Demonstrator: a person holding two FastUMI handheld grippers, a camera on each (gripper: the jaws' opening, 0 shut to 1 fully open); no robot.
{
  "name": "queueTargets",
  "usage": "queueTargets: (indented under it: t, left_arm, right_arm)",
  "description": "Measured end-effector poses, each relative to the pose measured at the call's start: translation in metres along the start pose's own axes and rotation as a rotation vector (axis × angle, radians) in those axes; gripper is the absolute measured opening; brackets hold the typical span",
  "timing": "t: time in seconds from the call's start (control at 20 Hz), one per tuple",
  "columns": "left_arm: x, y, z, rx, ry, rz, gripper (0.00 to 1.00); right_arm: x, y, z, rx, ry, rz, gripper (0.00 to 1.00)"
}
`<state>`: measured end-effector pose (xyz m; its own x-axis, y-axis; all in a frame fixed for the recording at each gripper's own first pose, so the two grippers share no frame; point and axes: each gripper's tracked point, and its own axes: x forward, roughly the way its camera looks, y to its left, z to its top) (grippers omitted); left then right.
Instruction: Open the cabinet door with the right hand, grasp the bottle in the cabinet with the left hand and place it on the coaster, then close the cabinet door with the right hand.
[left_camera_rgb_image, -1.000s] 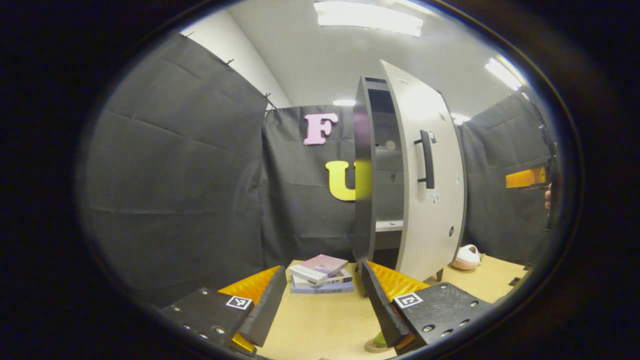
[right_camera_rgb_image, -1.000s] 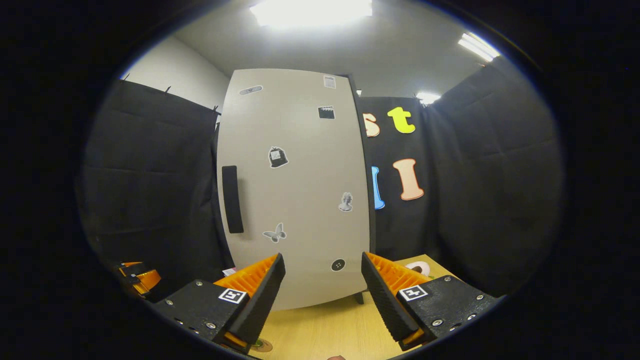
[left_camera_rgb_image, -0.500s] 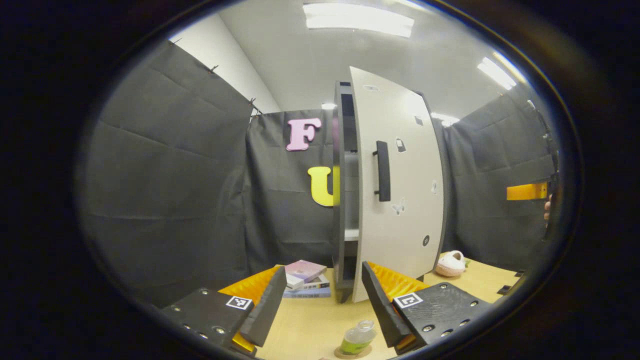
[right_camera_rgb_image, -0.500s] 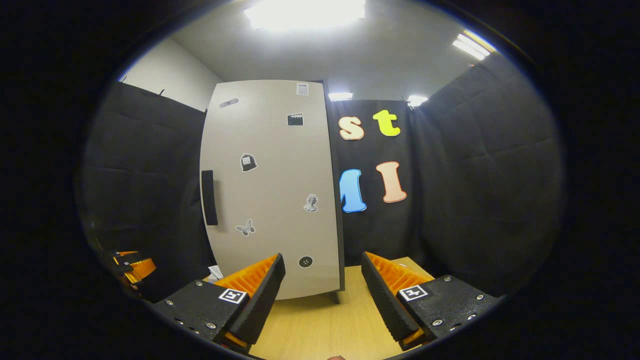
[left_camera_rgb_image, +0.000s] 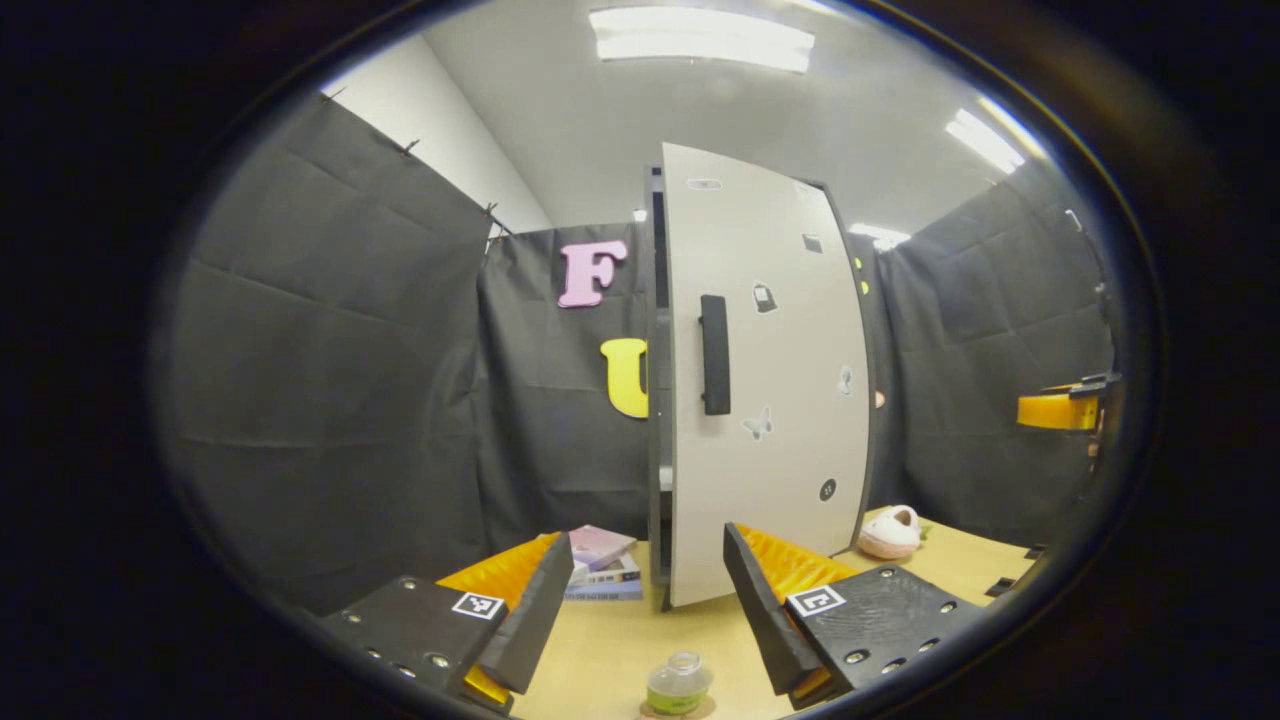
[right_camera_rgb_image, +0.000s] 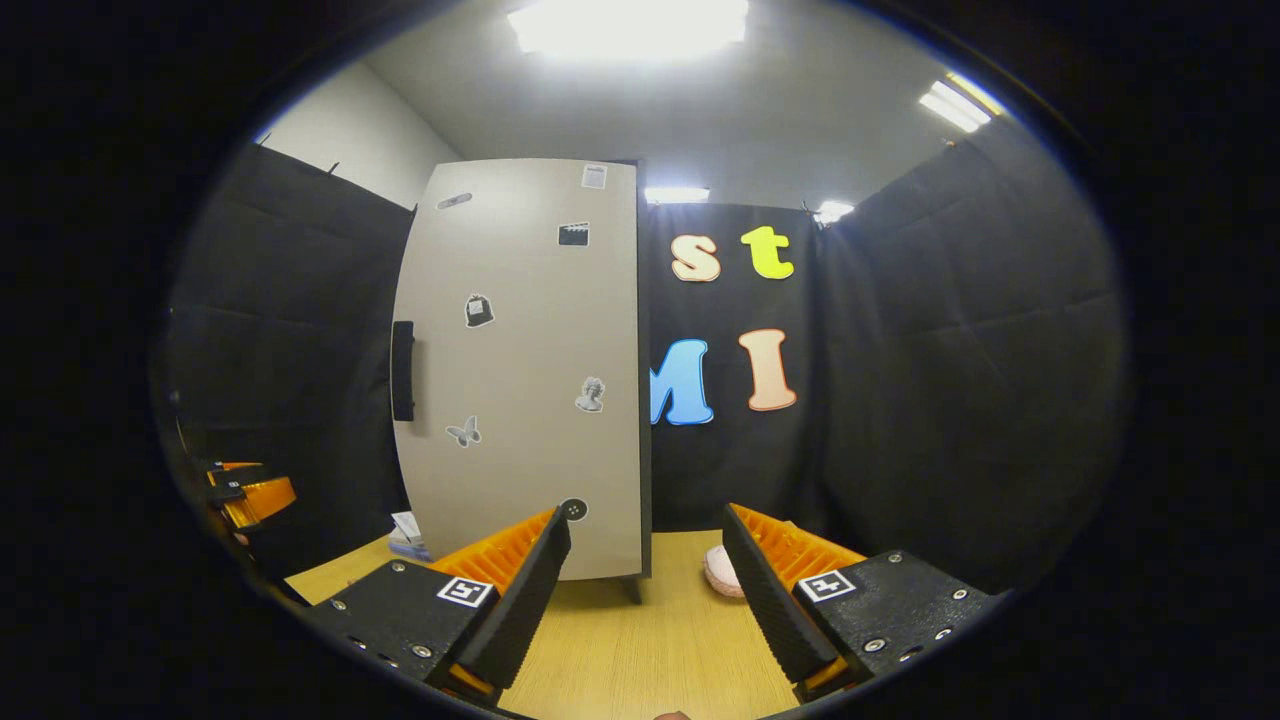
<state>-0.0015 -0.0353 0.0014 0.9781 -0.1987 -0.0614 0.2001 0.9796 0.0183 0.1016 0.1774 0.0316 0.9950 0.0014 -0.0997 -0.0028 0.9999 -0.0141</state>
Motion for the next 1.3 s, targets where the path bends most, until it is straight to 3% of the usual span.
queueTargets:
  t: [0.1, 0.25, 0.3, 0.85, 0.9, 0.95, 1.3]
  left_arm:
    - [-0.001, -0.003, 0.005, 0.002, -0.006, -0.001, 0.87]
    - [-0.004, -0.003, 0.013, 0.004, -0.023, 0.003, 0.87]
    - [-0.005, -0.003, 0.015, 0.007, -0.026, 0.005, 0.91]
    - [0.001, 0.005, 0.025, 0.018, -0.044, 0.030, 0.91]
    - [0.000, 0.006, 0.024, 0.018, -0.044, 0.034, 0.87]
    - [0.000, 0.006, 0.023, 0.018, -0.044, 0.036, 0.91]
    - [-0.001, 0.014, 0.022, 0.024, -0.043, 0.044, 0.91]
  right_arm:
    - [-0.002, -0.001, -0.003, 0.000, 0.000, 0.006, 0.95]
    - [-0.003, -0.002, -0.004, -0.001, 0.003, 0.014, 0.95]
    - [-0.003, -0.002, -0.004, -0.003, 0.001, 0.014, 0.95]
    - [0.002, 0.001, -0.014, 0.003, 0.025, 0.024, 0.95]
    - [0.003, 0.002, -0.015, 0.003, 0.024, 0.024, 0.95]
    - [0.003, 0.002, -0.014, 0.003, 0.022, 0.024, 0.95]
    - [0.006, 0.005, -0.013, 0.009, 0.026, 0.021, 0.95]
